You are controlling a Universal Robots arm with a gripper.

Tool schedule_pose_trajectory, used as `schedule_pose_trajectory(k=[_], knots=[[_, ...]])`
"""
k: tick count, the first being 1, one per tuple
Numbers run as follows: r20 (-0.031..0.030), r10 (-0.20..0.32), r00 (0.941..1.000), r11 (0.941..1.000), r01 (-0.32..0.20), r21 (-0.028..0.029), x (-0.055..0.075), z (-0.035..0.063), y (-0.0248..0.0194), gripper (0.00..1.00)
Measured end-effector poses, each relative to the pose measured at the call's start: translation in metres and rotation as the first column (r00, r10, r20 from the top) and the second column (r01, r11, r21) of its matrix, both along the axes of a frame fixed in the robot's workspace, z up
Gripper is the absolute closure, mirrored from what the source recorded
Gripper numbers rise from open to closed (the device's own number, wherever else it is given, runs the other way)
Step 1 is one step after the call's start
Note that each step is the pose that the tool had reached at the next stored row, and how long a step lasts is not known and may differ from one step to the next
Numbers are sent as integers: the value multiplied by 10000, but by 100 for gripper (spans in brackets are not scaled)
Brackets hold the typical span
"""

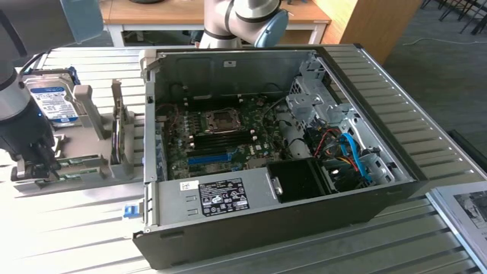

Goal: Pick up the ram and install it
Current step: 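Pick up the ram and move it above insertion slot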

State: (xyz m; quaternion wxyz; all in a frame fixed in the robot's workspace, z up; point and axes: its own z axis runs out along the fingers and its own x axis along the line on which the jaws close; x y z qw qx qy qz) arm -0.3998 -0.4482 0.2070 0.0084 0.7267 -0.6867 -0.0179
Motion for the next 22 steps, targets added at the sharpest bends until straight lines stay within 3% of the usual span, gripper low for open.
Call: schedule_pose_trajectory(k=[5, 17, 22], knots=[[3, 3, 10000, 10000, -3, 2, 16, -2, 0, 71], [-26, 0, 10000, 10000, 0, 1, 269, -1, 0, 71], [-28, -1, 10000, 10000, 1, 0, 276, -2, 0, 71]])
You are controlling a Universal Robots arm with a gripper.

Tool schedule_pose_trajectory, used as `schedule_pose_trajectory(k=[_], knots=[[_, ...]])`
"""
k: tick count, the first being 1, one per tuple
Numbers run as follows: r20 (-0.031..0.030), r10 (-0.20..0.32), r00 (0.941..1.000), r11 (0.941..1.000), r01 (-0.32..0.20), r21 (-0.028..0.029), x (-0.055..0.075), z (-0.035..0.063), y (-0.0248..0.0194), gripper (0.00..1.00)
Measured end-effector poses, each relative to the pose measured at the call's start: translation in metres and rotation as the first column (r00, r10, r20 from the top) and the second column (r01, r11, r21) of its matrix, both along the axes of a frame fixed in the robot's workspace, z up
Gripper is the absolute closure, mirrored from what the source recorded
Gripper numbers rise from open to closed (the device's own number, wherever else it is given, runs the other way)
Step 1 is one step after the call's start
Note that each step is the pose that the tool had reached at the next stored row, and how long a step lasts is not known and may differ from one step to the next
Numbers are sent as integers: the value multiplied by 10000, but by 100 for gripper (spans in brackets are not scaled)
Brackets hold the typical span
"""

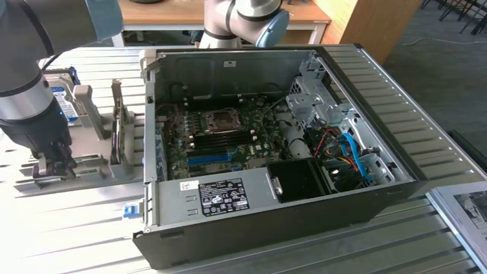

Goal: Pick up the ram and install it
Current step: 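Pick up the ram and move it above insertion slot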

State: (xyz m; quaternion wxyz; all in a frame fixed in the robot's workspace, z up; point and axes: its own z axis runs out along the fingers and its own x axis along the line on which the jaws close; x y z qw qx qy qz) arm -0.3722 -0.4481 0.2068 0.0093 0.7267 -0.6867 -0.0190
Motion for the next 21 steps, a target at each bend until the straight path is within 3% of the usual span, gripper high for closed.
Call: schedule_pose_trajectory(k=[21], knots=[[0, 1, 10000, 10000, -1, -4, 1, -56, 18, 71]])
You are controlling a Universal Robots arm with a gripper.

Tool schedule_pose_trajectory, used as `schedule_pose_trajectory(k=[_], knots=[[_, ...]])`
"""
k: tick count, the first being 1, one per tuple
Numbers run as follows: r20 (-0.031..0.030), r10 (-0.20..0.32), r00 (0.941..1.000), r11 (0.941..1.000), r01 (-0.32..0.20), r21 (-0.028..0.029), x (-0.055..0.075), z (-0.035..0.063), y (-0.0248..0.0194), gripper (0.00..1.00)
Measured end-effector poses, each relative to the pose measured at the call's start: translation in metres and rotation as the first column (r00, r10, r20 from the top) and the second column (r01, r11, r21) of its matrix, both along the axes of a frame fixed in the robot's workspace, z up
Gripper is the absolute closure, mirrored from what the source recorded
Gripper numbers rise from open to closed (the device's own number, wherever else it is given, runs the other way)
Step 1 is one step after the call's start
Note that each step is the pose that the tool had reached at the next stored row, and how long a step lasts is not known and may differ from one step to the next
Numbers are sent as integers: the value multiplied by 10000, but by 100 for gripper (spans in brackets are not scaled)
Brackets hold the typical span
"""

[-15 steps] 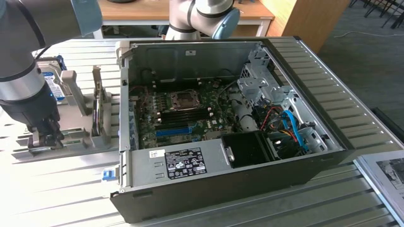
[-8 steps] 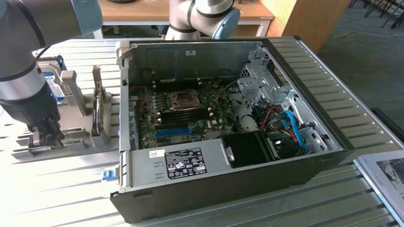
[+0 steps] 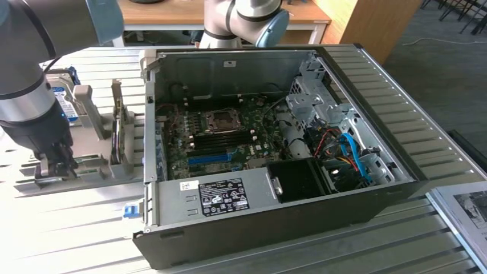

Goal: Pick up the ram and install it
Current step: 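Pick up the ram and move it above insertion slot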

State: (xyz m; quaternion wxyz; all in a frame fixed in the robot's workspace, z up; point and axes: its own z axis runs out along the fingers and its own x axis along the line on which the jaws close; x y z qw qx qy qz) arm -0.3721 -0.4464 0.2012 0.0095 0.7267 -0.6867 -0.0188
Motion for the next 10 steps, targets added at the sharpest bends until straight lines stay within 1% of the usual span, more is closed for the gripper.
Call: schedule_pose_trajectory(k=[10], knots=[[1, 0, 10000, 10000, 0, -5, 0, -12, -7, 71]])
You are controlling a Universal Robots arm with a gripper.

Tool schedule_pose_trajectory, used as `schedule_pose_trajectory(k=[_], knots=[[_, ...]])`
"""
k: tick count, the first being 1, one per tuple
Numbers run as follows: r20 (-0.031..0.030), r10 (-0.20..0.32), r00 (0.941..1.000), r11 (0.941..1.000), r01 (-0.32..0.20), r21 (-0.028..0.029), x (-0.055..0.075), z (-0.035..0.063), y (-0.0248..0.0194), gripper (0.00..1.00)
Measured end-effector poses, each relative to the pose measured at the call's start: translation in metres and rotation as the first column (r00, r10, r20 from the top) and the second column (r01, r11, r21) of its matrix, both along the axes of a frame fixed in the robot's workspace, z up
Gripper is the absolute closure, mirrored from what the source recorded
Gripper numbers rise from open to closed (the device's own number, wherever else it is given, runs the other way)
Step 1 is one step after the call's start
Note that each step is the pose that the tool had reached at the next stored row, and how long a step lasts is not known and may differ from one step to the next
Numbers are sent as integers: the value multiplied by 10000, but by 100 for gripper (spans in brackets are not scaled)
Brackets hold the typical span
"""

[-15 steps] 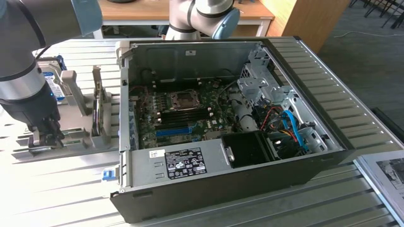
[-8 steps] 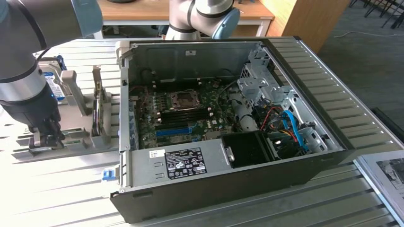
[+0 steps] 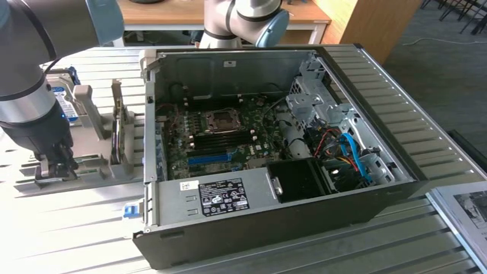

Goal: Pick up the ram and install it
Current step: 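Pick up the ram and move it above insertion slot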

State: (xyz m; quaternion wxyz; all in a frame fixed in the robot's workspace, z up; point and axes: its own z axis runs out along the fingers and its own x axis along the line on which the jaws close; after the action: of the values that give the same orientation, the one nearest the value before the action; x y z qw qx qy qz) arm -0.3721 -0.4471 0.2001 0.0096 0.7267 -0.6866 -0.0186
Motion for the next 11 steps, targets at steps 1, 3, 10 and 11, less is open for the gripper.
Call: schedule_pose_trajectory(k=[1, 3, 10, 11], knots=[[-1, 0, 10000, 10000, 0, -1, 0, 0, 0, 71], [-1, 0, 10000, 10000, 0, 0, 0, 0, 0, 71], [-1, 0, 10000, 10000, 0, 0, 0, 0, 0, 72], [0, 0, 10000, 10000, 0, 0, -1, 0, 0, 72]])
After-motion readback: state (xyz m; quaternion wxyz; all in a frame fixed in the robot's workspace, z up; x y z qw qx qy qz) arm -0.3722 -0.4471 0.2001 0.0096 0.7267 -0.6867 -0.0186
